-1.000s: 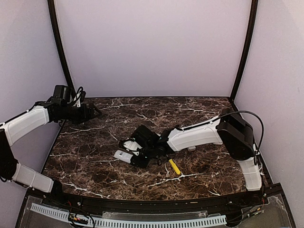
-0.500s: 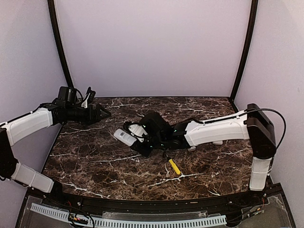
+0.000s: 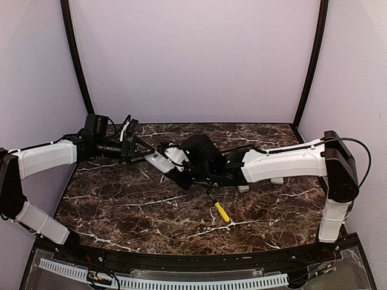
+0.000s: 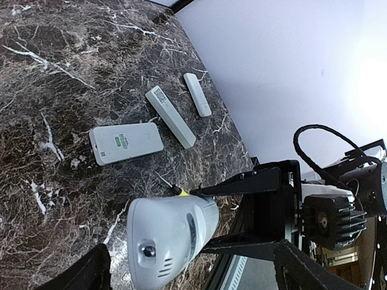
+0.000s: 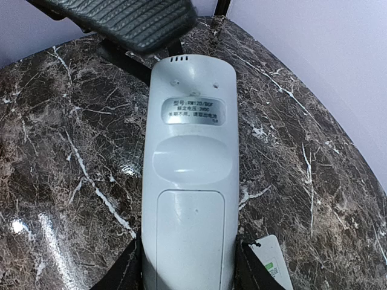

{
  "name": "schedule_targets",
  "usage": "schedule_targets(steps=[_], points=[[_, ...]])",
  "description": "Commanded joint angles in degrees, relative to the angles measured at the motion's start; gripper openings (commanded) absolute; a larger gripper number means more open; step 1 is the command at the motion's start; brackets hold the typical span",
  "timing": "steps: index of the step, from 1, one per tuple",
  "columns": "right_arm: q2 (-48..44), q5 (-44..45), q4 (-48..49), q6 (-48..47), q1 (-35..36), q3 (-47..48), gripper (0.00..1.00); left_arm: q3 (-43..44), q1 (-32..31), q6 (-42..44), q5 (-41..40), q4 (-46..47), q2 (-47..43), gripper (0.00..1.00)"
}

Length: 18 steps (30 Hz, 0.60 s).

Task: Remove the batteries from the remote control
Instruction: Pass from the right arm to the left

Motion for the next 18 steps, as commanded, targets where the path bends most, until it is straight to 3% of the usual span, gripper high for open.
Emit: schedule_targets(steps=[1, 7, 18], points=[[-2.0, 0.7, 2.7, -1.4, 0.3, 1.4, 0.00, -0.9, 0.0, -1.6, 4.7, 2.3, 0.5, 0.91], [-2.6, 0.1, 2.3, -3.4, 0.8, 1.8, 0.00, -0.6, 0.0, -2.6, 6.3, 3.0, 1.6, 0.78], [-1.7, 0.5, 1.9, -5.3, 1.5, 3.3, 0.00, -0.5, 0.0, -3.8, 8.3, 4.4, 3.3, 0.45]])
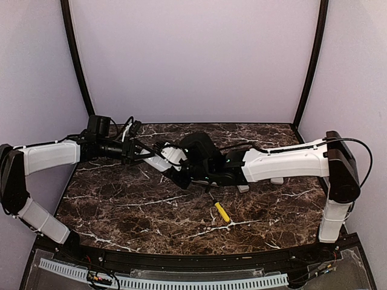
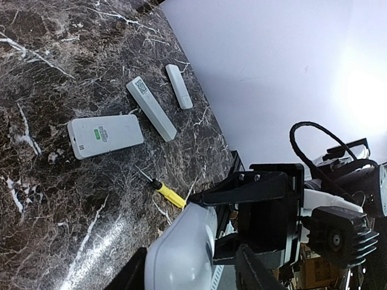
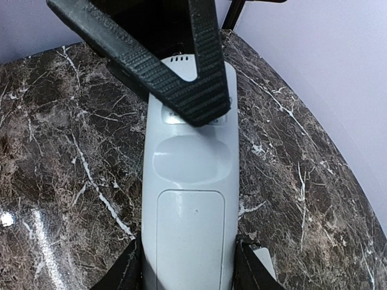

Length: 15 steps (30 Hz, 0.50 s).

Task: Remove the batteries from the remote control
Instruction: Pass from the right arm to the left

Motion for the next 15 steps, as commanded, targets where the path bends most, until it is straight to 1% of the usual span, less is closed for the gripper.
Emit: schedule_targets(steps=[1, 3, 6, 8, 9, 10, 11, 12, 13, 14, 15], points=[[-1.2, 0.5, 1.9, -1.0, 0.7, 2.2, 0.00, -0.4, 0.0, -0.1, 2.4, 1.1, 0.7, 0.42], [-1.0, 0.7, 1.9, -1.1, 0.7, 2.4, 0.00, -0.4, 0.0, -0.1, 2.5, 1.1, 0.9, 0.37], [-1.0, 0.8, 1.9, -1.0, 0.7, 2.3, 0.00, -0.3, 0.0, -0.2, 2.5, 1.0, 1.0, 0.33], [-1.0, 0.7, 2.0, -0.9, 0.7, 2.1, 0.00, -0.3, 0.0, -0.2, 2.6, 1.0, 1.2, 0.29], [-1.0, 1.0, 1.9, -0.9, 0.7, 2.0, 0.00, -0.3, 0.0, -0.3, 2.7, 1.0, 1.4, 0.23], [-1.1, 1.4, 2.0, -0.5, 0.7, 1.9, 0.00, -0.3, 0.0, -0.4, 2.8, 1.1, 1.4, 0.19], [-1.4, 1.7, 2.0, -0.3, 0.7, 1.7, 0.00, -0.1, 0.0, -0.5, 3.0, 1.0, 1.6, 0.14], [-1.8, 1.8, 2.5, 0.0, 0.7, 1.2, 0.00, 0.0, 0.1, -0.7, 3.5, 1.1, 1.7, 0.12], [-2.5, 1.8, 3.2, 0.4, 0.7, 0.6, 0.07, 0.0, 0.4, -0.9, 3.7, 1.3, 1.7, 0.08], [-3.2, 1.8, 3.9, 0.9, 0.7, -0.1, 0.24, -0.1, 0.6, -1.5, 4.1, 2.0, 1.7, 0.06], [-4.0, 1.8, 5.0, 1.8, 0.7, -1.3, 0.43, -0.2, 1.3, -1.7, 4.2, 2.3, 1.6, 0.03]])
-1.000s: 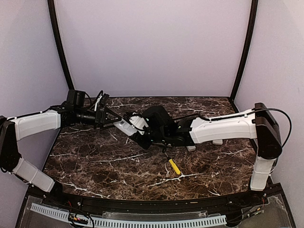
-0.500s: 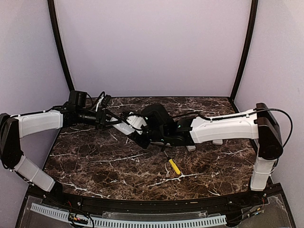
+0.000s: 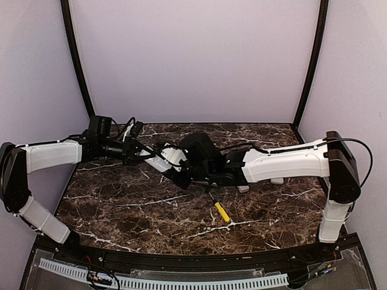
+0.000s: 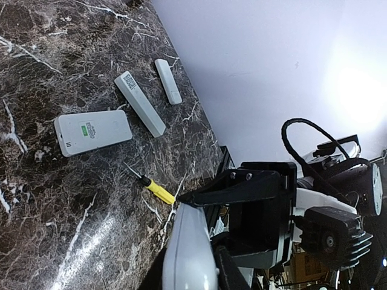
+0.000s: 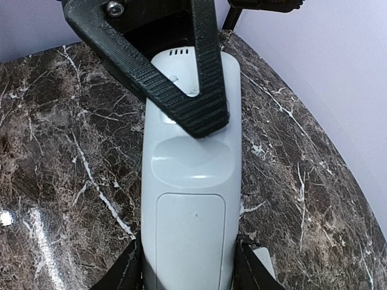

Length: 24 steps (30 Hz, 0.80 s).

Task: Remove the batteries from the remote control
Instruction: Pass from the right arm to the left, then remove the battery cover from the remote control.

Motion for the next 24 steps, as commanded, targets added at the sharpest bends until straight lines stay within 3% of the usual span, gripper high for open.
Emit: schedule_targets(steps=[1, 4, 7, 14, 19, 24], points=[[-4.9, 1.5, 6.5, 2.9, 0.3, -2.6, 0.57, -0.6, 1.7, -1.0, 1.7, 1.6, 0.0, 0.00], [-8.2, 2.2, 7.5, 5.8, 0.0, -5.3, 0.80, -1.3, 4.4, -2.5, 2.1, 3.6, -0.9, 0.00], [-12.0, 2.7, 5.7, 10.4, -0.8, -8.5, 0.84, -1.7, 7.4, -3.2, 2.1, 4.6, -2.4, 0.00], [-20.8, 3.2, -6.7, 28.4, -3.5, -19.3, 0.84, -1.6, 11.5, -1.1, -0.6, 3.1, -6.0, 0.00], [-21.4, 1.4, -15.4, 39.4, -3.6, -24.4, 0.80, -1.5, 11.8, -0.4, -0.6, 2.4, -6.4, 0.00], [-19.9, -1.5, -19.4, 44.7, -2.7, -26.2, 0.73, -1.5, 11.7, -0.5, -0.3, 2.5, -5.8, 0.00]])
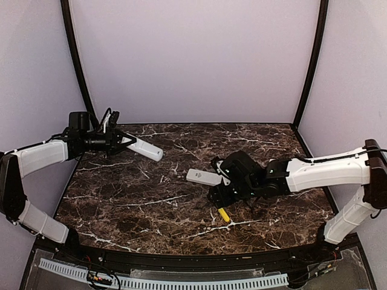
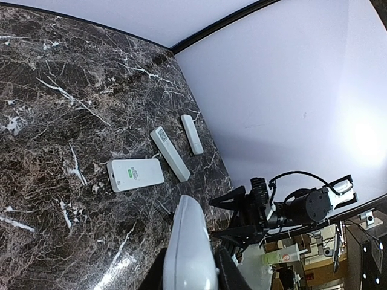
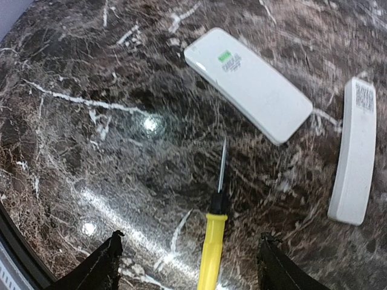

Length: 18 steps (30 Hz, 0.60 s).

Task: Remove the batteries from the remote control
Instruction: Remove the battery cover from the remote control.

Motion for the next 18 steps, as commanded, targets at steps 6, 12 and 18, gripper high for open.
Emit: schedule_targets(steps=[6, 12, 18], points=[[4.6, -3.3, -7.0, 10.0, 1.7, -0.8, 0.67, -0.9, 0.2, 1.1, 0.5, 0.2, -1.2, 0.00], [3.5, -3.4, -3.9, 10.4, 1.4, 0.6, 0.65, -1.9, -0.9, 1.5, 0.6, 1.1, -2.7, 0.00], [4.4, -2.4, -7.5, 9.8, -0.3, 1.9, 0.63, -1.1, -5.7, 6.8, -1.9, -2.5, -5.1, 0.00]])
